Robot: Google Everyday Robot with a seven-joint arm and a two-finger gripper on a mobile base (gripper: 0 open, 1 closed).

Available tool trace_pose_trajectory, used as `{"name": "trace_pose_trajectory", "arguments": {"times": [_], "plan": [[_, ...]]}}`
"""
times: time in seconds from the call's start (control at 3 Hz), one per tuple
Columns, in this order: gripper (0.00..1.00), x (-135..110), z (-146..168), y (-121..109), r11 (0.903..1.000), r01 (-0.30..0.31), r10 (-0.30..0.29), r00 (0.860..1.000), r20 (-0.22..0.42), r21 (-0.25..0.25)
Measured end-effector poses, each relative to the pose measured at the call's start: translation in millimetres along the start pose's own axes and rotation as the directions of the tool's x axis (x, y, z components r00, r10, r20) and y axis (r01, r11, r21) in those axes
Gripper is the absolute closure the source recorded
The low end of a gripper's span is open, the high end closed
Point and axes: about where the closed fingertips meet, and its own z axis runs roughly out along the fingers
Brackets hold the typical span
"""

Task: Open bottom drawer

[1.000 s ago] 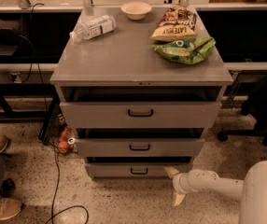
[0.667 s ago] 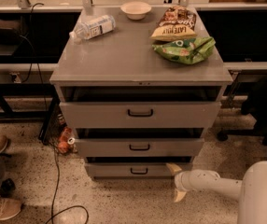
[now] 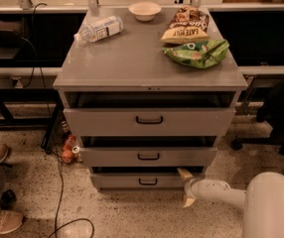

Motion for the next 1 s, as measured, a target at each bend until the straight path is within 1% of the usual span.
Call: {"name": "trace_pose_trajectory", "arguments": {"times": [0.33, 0.67, 1.0], "plan": [[0.00, 7, 11, -9, 0.9992, -0.020, 0.021, 1.000, -0.022, 0.035], [0.19, 10, 31, -12, 0.9985, -0.053, 0.053, 0.998, -0.038, 0.012], [0.44, 10, 43, -5, 0.9961, -0.077, 0.076, 0.996, -0.042, -0.043]]}}
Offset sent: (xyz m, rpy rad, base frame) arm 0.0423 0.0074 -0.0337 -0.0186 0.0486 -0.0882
